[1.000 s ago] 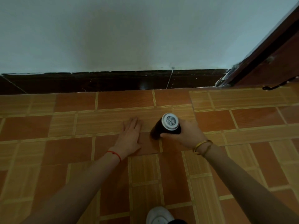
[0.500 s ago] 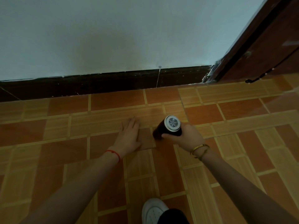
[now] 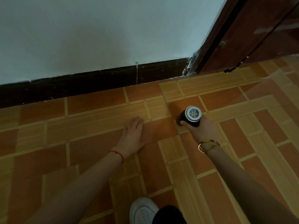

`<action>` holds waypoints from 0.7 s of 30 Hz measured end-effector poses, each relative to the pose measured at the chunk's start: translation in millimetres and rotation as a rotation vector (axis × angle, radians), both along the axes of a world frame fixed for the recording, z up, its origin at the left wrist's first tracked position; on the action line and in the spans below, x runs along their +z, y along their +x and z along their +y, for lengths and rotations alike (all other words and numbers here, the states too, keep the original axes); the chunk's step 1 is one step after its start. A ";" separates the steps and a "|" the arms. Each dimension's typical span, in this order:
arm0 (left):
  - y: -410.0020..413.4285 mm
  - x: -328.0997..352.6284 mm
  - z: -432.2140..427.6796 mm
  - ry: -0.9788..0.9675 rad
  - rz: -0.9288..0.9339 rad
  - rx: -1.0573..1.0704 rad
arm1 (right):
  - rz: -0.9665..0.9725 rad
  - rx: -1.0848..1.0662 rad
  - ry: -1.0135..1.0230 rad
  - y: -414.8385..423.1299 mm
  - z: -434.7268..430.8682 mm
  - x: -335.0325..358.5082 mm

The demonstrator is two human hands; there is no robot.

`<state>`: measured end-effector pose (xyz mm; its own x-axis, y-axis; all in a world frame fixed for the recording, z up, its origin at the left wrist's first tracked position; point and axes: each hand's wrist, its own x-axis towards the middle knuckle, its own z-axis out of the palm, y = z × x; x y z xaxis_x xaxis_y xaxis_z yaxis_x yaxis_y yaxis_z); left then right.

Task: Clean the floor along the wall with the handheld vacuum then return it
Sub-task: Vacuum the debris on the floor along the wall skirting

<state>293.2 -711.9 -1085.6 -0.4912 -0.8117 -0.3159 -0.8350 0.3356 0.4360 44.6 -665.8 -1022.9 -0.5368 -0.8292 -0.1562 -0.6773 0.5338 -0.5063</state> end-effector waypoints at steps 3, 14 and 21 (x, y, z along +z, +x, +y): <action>-16.5 -0.4 2.2 -0.004 0.019 -0.027 | 0.011 -0.098 0.018 -18.9 9.8 1.5; -25.4 -3.7 0.9 -0.007 0.016 -0.036 | -0.062 0.209 0.037 1.6 -3.0 -1.3; 9.2 -3.2 -9.6 -0.027 -0.007 0.059 | -0.031 0.259 0.055 30.5 -45.1 0.6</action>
<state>302.3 -721.5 -1088.8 -0.4405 -0.8474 -0.2963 -0.8566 0.2979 0.4214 75.1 -710.9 -1022.2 -0.3018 -0.9280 -0.2183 -0.7795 0.3720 -0.5040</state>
